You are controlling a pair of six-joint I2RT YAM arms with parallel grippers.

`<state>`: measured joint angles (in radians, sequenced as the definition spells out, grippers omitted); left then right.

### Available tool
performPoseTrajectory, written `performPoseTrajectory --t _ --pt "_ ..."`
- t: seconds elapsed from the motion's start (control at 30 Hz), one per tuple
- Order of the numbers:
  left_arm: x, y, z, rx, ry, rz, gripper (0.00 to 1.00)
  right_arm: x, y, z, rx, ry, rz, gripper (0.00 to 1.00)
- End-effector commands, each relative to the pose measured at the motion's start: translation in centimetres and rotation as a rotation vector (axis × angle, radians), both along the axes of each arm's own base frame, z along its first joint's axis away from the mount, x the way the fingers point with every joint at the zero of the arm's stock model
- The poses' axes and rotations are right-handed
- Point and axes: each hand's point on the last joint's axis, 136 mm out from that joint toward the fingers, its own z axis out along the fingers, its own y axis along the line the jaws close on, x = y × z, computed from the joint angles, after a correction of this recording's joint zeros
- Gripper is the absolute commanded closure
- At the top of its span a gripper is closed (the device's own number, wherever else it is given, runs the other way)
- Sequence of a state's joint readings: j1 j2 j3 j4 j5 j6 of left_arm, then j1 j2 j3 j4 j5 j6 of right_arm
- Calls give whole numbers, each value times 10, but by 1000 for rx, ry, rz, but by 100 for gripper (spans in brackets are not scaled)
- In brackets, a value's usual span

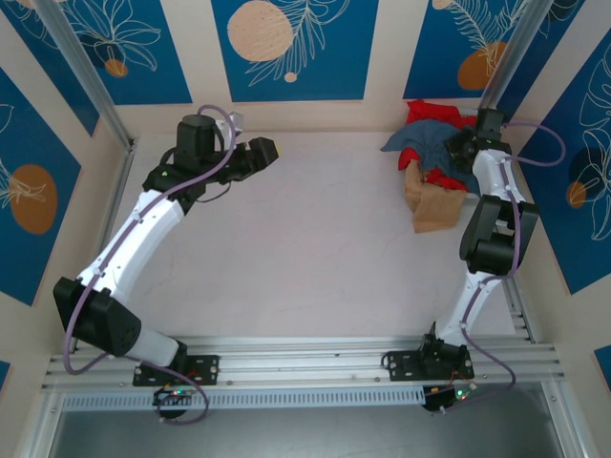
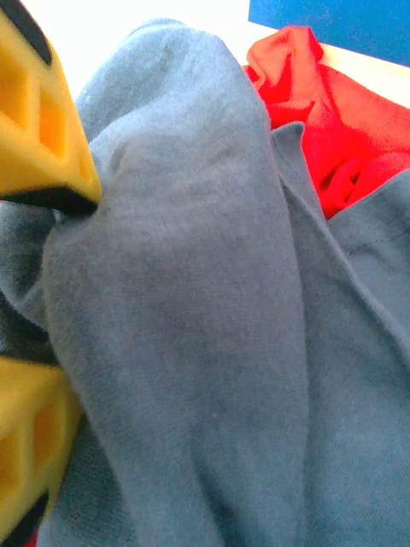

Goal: Fold and stack the t-shirts

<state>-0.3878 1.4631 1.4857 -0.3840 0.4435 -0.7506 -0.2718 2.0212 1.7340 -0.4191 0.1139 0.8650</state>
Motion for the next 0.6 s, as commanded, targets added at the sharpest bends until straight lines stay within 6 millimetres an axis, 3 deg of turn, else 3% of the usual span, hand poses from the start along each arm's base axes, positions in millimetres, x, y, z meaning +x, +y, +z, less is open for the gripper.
performPoseTrajectory --t 0.0,0.2,0.3,0.43,0.57 --pt "-6 -4 12 -2 -22 -35 36 15 6 13 28 -57 5 70" --pt "-11 -1 10 15 -14 -40 44 2 11 53 -71 -118 -37 100" --pt "-13 1 7 29 -6 -35 46 -10 18 83 -129 -160 -51 100" --pt "-10 3 3 41 4 -14 47 -20 40 144 -224 -274 -13 100" --pt "-5 4 -1 59 19 3 46 -26 72 222 -284 -446 74 100"
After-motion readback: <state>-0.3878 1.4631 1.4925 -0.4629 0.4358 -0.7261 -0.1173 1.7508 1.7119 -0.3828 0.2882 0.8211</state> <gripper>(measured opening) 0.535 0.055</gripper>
